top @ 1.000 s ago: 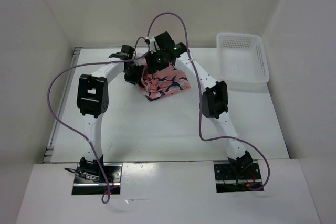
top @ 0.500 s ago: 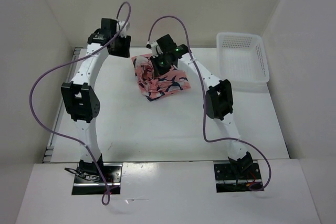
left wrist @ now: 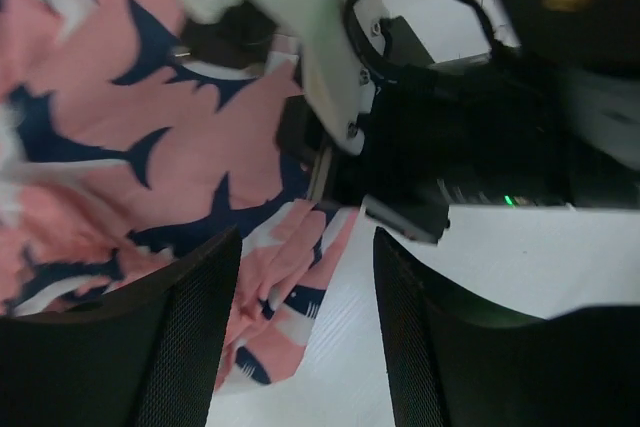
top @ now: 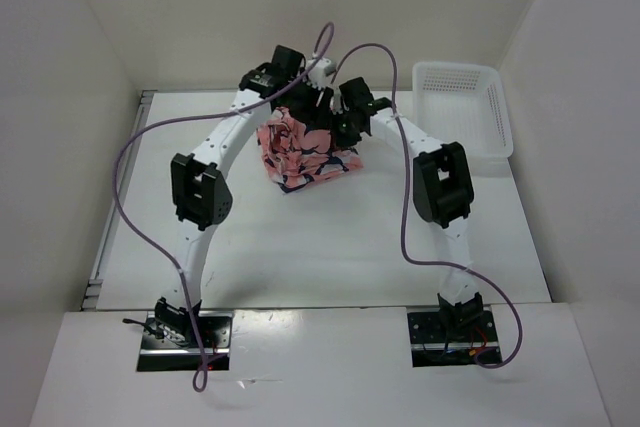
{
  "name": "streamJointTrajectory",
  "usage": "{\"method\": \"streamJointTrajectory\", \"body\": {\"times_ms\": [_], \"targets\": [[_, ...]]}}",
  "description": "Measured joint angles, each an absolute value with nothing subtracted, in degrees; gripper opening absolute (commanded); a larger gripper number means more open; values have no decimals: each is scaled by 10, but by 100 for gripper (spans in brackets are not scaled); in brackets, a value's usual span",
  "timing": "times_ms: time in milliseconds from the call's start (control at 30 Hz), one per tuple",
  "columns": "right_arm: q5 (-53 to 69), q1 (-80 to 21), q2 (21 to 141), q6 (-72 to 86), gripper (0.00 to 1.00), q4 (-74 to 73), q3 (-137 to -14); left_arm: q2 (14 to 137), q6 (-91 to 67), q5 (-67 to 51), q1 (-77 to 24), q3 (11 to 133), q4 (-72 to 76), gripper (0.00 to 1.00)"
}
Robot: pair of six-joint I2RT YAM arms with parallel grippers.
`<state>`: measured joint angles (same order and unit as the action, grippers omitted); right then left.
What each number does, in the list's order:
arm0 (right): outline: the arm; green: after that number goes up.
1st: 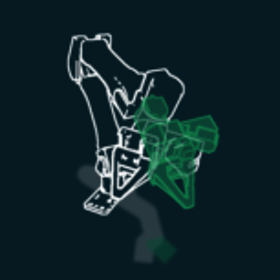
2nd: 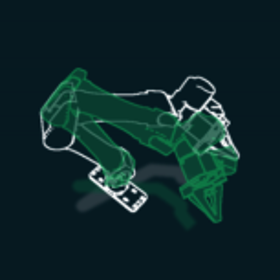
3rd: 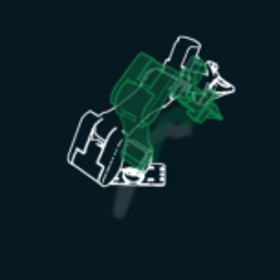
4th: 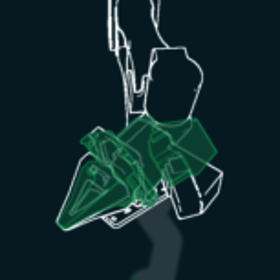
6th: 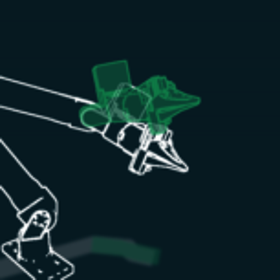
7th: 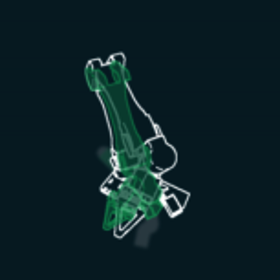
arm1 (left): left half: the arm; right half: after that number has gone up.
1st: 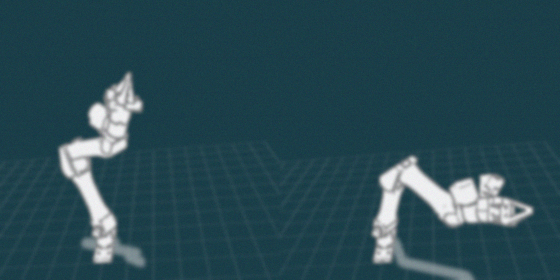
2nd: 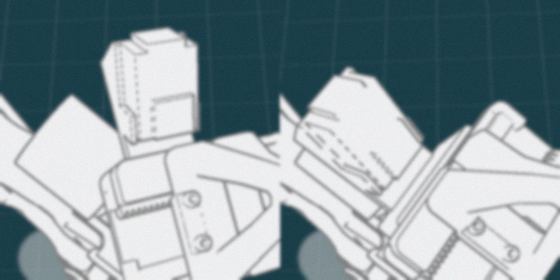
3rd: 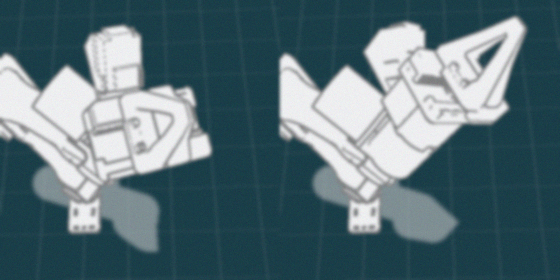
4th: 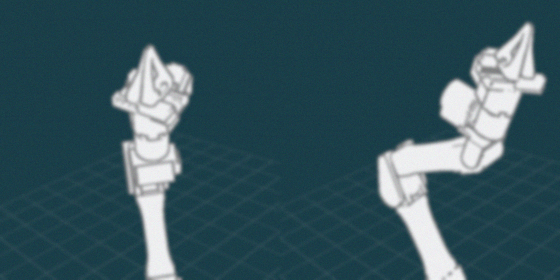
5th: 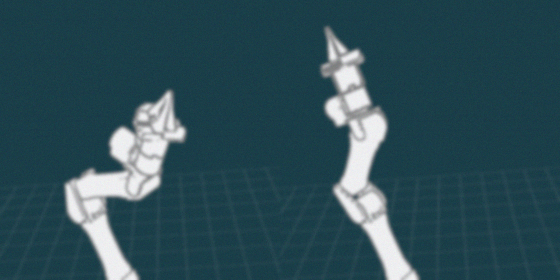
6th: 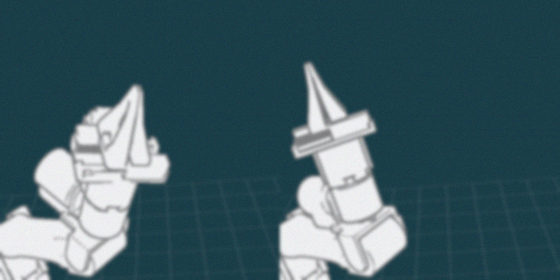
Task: Fold and stack the shorts
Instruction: Fold the shorts
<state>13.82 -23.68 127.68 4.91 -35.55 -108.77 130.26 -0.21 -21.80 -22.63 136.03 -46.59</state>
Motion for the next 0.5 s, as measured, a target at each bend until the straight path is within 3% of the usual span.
{"method": "streamJointTrajectory", "body": {"times_ms": [500], "targets": [[116, -242, 1291, 101, 0, -305, -1019, 1401, -2, -109, -205, 1326, -445, 58]]}}
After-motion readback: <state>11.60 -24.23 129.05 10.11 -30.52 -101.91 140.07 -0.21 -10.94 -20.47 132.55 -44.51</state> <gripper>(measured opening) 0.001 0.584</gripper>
